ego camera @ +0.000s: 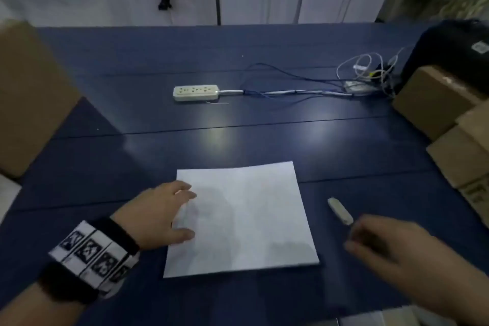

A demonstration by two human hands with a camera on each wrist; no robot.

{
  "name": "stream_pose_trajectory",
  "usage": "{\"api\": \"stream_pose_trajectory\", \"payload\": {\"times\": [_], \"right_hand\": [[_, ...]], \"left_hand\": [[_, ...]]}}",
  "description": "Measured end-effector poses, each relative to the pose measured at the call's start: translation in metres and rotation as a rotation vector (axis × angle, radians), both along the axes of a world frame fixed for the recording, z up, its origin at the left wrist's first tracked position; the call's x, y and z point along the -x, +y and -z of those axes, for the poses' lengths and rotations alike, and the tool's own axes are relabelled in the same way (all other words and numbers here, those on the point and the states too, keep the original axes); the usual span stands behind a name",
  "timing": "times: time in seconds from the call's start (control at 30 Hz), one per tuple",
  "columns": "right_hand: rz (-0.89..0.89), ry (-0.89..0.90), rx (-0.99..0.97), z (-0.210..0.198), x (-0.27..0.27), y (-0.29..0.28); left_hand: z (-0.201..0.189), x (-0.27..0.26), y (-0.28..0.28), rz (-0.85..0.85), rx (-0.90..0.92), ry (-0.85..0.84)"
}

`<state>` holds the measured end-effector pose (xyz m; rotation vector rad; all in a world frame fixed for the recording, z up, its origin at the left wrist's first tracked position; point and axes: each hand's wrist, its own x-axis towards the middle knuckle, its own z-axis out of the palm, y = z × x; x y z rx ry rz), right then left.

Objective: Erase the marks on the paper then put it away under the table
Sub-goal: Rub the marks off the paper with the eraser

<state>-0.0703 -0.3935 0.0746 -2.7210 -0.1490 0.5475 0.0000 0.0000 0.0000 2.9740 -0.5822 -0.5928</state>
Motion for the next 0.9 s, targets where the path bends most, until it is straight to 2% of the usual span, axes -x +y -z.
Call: {"api": "stream_pose_trajectory", "payload": {"times": [0.13, 0.17, 0.33, 0.5, 0.77, 0.9], "right_hand": [[0.015, -0.323, -0.038, -0.002, -0.037, 0.0], [0.023, -0.353, -0.052, 0.001, -0.05, 0.0], [0.06, -0.251, 0.07, 0.041, -0.111, -0.003], [0.069, -0.03, 0.305, 0.086, -0.104, 0.002], [0.01, -0.01, 0.387, 0.084, -0.086, 0.006], [-0.09, -0.152, 0.341, 0.068, -0.094, 0.02]], "left_hand": [[0.02, 0.004, -0.005, -0.02, -0.054, 0.049], [0.023, 0.001, -0.005, -0.011, -0.048, 0.047], [0.026, 0.003, -0.004, -0.015, -0.004, 0.004], [0.02, 0.007, 0.0, -0.048, 0.042, 0.01], [0.017, 0.003, 0.004, -0.061, 0.03, 0.028], [0.016, -0.002, 0.01, -0.071, 0.086, 0.045]]}}
